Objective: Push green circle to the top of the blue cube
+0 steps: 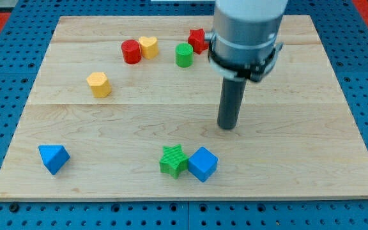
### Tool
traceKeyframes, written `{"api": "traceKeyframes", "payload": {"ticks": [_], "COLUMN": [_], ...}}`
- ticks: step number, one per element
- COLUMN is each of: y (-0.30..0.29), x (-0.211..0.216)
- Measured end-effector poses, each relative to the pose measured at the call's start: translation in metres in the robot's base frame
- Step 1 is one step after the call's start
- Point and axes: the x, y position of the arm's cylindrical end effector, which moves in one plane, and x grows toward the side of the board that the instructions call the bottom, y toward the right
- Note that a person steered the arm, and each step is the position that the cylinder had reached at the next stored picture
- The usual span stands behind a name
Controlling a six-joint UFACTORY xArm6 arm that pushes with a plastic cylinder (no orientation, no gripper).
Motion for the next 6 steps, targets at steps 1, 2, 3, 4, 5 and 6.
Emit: {"api": "traceKeyframes", "payload": {"ticks": [1, 2, 3, 4, 5, 6], "y": [0.027, 0.061, 0.040, 0.005, -0.039, -0.070], "x": [-0.065, -0.139, -0.197, -0.228, -0.213, -0.164]}}
